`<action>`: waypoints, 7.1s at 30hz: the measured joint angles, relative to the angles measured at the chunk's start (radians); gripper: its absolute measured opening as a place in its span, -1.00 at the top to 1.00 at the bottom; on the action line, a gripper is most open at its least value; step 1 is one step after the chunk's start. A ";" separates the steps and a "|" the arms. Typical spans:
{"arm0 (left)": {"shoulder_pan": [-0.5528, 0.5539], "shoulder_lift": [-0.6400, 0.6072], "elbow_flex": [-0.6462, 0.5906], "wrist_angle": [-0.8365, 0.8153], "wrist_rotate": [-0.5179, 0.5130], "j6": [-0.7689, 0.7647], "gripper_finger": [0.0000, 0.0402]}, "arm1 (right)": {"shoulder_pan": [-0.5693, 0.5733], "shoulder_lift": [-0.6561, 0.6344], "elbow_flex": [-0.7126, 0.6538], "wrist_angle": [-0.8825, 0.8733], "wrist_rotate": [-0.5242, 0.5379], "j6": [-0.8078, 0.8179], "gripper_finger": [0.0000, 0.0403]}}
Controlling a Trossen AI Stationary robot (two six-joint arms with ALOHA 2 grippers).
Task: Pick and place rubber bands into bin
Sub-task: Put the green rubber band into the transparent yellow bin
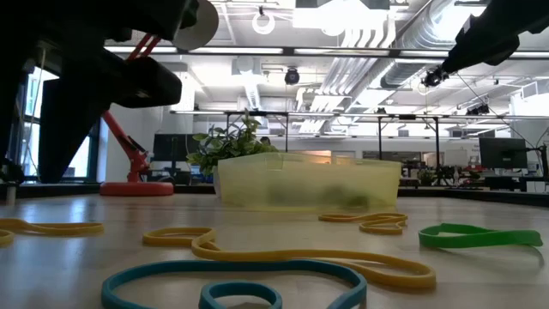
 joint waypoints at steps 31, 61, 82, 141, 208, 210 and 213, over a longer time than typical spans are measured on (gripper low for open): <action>-0.045 0.001 -0.078 0.045 0.023 0.034 0.42 | 0.005 0.000 0.000 -0.001 0.046 -0.010 0.28; -0.044 0.002 -0.095 0.127 -0.023 0.034 0.79 | 0.005 0.000 0.000 -0.018 0.046 -0.008 0.28; -0.045 0.013 -0.094 0.134 -0.019 0.061 0.63 | 0.005 0.000 0.000 -0.023 0.045 -0.001 0.28; 0.655 -0.081 0.224 0.396 -0.200 0.573 1.00 | 0.005 0.000 0.000 -0.044 0.143 0.073 0.28; 0.332 -0.173 0.264 -0.040 -0.089 0.887 0.36 | 0.006 0.567 0.000 0.626 -0.358 0.198 0.28; 0.320 -0.184 0.263 -0.051 -0.105 0.881 0.36 | 0.002 0.582 0.000 0.625 -0.327 0.197 0.28; 0.313 -0.191 0.264 -0.066 -0.120 0.865 0.36 | -0.008 0.598 0.000 0.622 -0.314 0.178 0.28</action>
